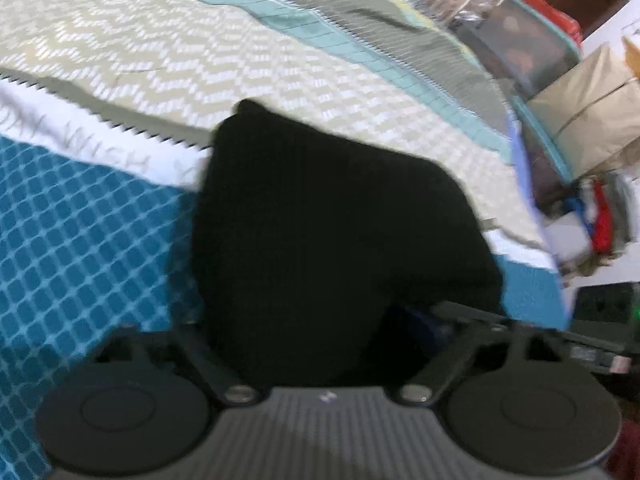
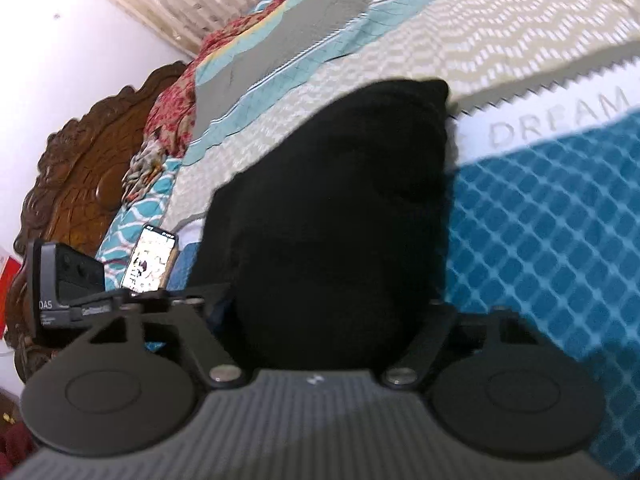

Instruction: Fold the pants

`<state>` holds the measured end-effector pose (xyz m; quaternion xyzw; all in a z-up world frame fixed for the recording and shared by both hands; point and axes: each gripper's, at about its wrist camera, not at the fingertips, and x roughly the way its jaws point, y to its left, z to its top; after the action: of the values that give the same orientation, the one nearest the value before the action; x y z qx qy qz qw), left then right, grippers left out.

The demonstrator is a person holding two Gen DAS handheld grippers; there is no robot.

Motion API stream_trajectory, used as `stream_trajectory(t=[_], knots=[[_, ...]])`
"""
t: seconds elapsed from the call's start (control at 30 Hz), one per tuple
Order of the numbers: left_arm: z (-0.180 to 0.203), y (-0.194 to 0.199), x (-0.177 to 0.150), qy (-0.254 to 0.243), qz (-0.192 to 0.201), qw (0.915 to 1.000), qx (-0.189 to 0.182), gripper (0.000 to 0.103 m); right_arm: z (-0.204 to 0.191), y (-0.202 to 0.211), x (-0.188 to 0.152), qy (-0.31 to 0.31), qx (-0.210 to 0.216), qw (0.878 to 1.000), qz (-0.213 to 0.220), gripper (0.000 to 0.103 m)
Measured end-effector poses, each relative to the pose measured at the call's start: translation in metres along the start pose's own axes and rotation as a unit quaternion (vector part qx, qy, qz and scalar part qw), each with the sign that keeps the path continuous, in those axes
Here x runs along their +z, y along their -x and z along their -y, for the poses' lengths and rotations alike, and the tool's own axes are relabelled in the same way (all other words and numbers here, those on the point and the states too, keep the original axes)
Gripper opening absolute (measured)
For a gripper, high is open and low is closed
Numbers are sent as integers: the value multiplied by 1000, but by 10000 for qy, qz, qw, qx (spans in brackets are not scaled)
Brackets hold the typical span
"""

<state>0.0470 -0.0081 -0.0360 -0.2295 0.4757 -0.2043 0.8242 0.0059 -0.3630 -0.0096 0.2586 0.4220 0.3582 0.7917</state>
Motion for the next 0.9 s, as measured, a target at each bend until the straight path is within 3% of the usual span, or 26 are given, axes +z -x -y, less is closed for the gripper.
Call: stream_trajectory(t=[0.2, 0.3, 0.43, 0.57, 0.7, 0.73, 0.8, 0.9], knots=[[28, 22, 52, -283, 457, 9982, -277, 74, -21, 17, 40, 206, 562, 9960, 659, 62], [38, 24, 100, -590, 835, 9946, -146, 74, -30, 8, 80, 481, 724, 9908, 1036, 62], [47, 2, 168, -884, 1201, 9884, 298, 75, -25, -26, 137, 604, 924, 9847, 1351, 62], [24, -55, 225, -724, 997, 9898, 723, 76, 15, -83, 180, 175, 933, 9867, 1316, 62], [-8, -114, 243, -509, 356, 9903, 1239, 77, 56, -126, 195, -184, 393, 9950, 901, 62], [-12, -127, 242, -560, 282, 9871, 1474, 86, 65, -134, 195, -233, 204, 9967, 753, 63], [-20, -138, 238, -495, 289, 9861, 1557, 98, 75, -136, 189, -270, 259, 9966, 728, 63], [-32, -133, 235, -107, 254, 9905, 1349, 100, 68, -131, 181, -77, 202, 9965, 804, 66]])
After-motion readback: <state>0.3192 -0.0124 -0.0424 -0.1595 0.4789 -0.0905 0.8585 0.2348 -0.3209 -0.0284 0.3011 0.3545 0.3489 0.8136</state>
